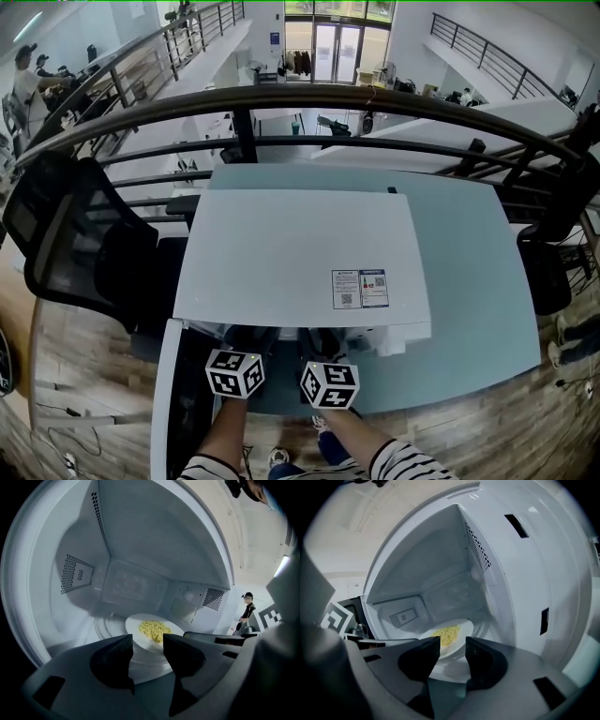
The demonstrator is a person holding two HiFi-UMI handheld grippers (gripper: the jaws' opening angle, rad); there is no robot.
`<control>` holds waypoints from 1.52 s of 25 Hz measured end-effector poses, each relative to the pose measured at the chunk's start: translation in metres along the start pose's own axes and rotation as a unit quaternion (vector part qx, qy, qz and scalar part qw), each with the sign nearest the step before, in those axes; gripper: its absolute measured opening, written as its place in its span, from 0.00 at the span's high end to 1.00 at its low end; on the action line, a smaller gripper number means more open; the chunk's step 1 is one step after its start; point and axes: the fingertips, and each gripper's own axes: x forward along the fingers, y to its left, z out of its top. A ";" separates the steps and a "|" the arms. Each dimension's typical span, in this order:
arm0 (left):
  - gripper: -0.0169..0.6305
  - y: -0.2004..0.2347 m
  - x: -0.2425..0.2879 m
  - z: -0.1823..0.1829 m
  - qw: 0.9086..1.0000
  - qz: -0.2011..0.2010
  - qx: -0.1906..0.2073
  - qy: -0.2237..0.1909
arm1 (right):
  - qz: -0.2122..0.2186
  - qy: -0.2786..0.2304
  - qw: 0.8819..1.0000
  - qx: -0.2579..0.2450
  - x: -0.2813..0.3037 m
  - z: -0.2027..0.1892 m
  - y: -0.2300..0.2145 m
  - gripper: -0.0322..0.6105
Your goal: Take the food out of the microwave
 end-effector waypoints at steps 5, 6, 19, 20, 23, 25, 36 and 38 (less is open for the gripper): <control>0.69 -0.005 -0.009 -0.002 1.000 -0.009 -0.006 -0.007 | 0.008 -0.001 1.000 0.009 -0.007 0.000 0.001 0.69; 0.69 -0.007 -0.012 -0.001 1.000 -0.010 -0.006 -0.010 | 0.011 -0.001 1.000 0.010 -0.009 0.001 0.002 0.69; 0.69 -0.024 -0.043 -0.020 0.999 0.001 -0.041 -0.010 | 0.024 0.016 0.999 0.035 -0.042 -0.010 0.004 0.69; 0.69 -0.023 -0.043 -0.021 0.999 0.004 -0.051 -0.012 | 0.025 0.016 0.999 0.040 -0.042 -0.010 0.002 0.69; 0.69 -0.017 -0.043 -0.022 0.994 0.009 -0.102 -0.022 | 0.025 0.014 0.998 0.049 -0.043 -0.008 0.000 0.71; 0.69 -0.015 -0.042 -0.021 0.991 0.007 -0.134 -0.027 | 0.024 0.017 0.998 0.061 -0.041 -0.009 -0.003 0.71; 0.77 -0.009 -0.032 -0.029 0.979 0.009 -0.200 -0.032 | 0.067 0.048 0.984 0.158 -0.027 -0.021 -0.003 0.76; 0.78 -0.010 -0.034 -0.030 0.977 0.009 -0.211 -0.031 | 0.066 0.056 0.984 0.158 -0.028 -0.023 -0.003 0.78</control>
